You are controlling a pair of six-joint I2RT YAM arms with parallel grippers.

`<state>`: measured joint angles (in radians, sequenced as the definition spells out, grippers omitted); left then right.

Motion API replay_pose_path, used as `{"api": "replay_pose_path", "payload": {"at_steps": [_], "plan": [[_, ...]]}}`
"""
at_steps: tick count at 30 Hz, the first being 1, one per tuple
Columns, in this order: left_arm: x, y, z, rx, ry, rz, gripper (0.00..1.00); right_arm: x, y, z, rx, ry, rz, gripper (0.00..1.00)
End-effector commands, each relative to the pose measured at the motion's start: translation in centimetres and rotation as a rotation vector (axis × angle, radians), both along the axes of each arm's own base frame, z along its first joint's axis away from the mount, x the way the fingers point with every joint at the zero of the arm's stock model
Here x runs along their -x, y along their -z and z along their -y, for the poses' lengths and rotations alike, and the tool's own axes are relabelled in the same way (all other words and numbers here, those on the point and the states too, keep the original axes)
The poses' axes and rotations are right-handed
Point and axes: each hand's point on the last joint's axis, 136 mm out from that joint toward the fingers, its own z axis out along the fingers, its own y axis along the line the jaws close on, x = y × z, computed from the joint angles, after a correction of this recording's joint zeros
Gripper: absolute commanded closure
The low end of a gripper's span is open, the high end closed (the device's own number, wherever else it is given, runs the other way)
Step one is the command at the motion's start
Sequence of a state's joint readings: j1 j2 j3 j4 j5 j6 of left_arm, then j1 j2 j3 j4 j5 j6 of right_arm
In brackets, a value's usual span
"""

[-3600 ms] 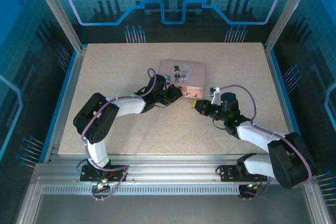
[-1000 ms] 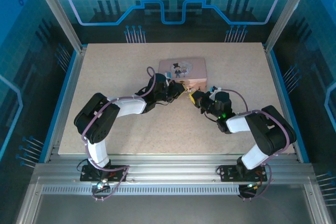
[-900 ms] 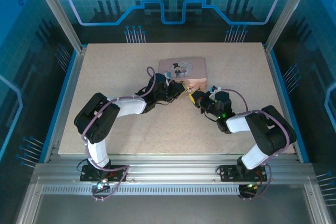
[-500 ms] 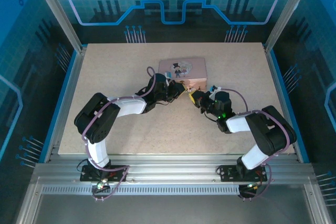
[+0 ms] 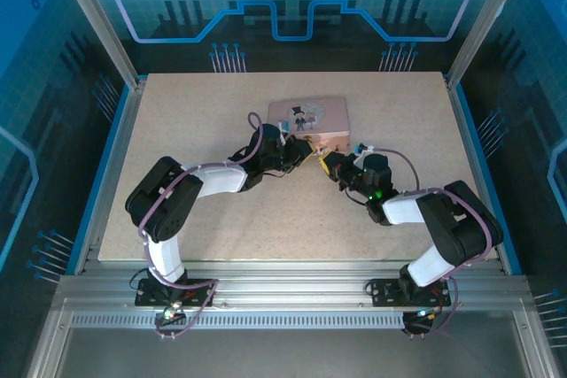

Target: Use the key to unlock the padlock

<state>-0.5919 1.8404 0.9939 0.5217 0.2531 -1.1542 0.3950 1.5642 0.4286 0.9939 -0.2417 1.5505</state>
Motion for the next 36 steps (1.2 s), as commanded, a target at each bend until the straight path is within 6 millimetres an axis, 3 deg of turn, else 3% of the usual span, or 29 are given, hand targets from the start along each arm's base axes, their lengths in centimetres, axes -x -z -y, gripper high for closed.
{"api": "replay_pose_path", "payload": {"at_steps": [1,11,22,36], "plan": [[0.9,-1.4,1.7,0.074,0.072,0.020,0.96,-0.1,-2.0,-0.6,0.004,-0.023,0.074,1.00],[1.1,-2.0,2.1,0.094,0.093,0.026,0.96,-0.8,-1.6,-1.3,0.011,-0.058,0.068,1.00],[0.9,-2.1,1.8,0.107,0.093,0.027,0.96,0.3,-0.5,-0.6,0.020,-0.084,0.052,1.00],[1.4,-1.8,1.6,0.111,0.130,0.014,0.96,1.5,0.0,-0.3,0.035,-0.433,0.057,1.00]]}}
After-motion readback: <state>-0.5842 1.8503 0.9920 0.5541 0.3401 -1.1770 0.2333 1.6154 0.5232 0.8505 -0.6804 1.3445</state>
